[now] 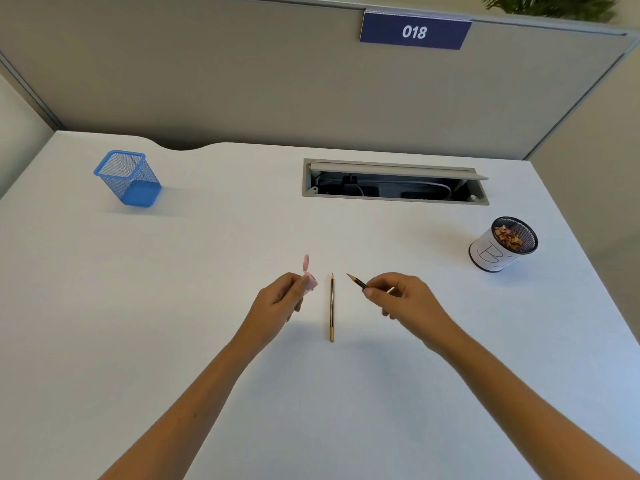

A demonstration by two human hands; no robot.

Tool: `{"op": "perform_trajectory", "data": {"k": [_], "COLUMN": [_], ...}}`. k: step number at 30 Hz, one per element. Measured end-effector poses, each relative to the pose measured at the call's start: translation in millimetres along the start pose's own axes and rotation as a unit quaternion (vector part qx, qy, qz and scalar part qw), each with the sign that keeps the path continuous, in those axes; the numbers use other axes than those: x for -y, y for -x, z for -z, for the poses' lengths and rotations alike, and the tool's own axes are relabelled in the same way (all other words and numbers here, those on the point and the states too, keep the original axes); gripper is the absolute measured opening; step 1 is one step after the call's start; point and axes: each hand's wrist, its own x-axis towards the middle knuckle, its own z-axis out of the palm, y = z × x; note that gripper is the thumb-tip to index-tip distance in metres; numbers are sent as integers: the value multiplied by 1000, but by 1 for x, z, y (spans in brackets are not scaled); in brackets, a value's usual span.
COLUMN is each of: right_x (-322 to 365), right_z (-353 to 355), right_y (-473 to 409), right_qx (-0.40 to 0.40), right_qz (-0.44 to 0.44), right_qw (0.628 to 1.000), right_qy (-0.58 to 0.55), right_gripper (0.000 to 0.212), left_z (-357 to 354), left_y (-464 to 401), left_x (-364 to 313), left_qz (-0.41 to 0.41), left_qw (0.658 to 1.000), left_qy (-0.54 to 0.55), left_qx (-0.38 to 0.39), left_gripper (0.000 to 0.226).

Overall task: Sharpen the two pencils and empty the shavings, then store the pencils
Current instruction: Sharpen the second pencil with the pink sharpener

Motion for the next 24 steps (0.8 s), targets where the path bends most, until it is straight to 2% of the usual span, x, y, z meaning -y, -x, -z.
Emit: {"op": "perform_trajectory", "data": {"k": [3,5,7,12,15,20,22,24], "right_x": [-7,-10,-7,6,10,10,12,14], "right_z": [-13,-15,-13,-7,-8,-10,-8,-6], "right_y": [-3,-5,-7,-7,-5,-2,-1,1], "right_qx": [-52,-73,-96,-112,-117,-139,-127,-92], "right_qz": [120,219,277,354,397,480,481,447], "right_qw": [978,934,896,839,814,746,743,769], "right_qy": [164,271,332,397,407,440,448,448], "right_gripper": [8,10,10,11,10,16,13,8], "left_z": [-1,1,4,9,11,11,10,6], "left_y": [3,3,1,-3,-3,-3,-1,0], "left_x": [5,5,2,-9,-18,-33,-39,-42], "left_qz": [12,14,19,23,27,55,64,31], "left_qw": [999,998,997,991,987,968,968,980], "left_qy": [2,3,7,35,28,56,51,-5], "left_qx": [34,58,78,125,155,238,236,198], "left_gripper": [29,32,34,37,46,49,44,32]}}
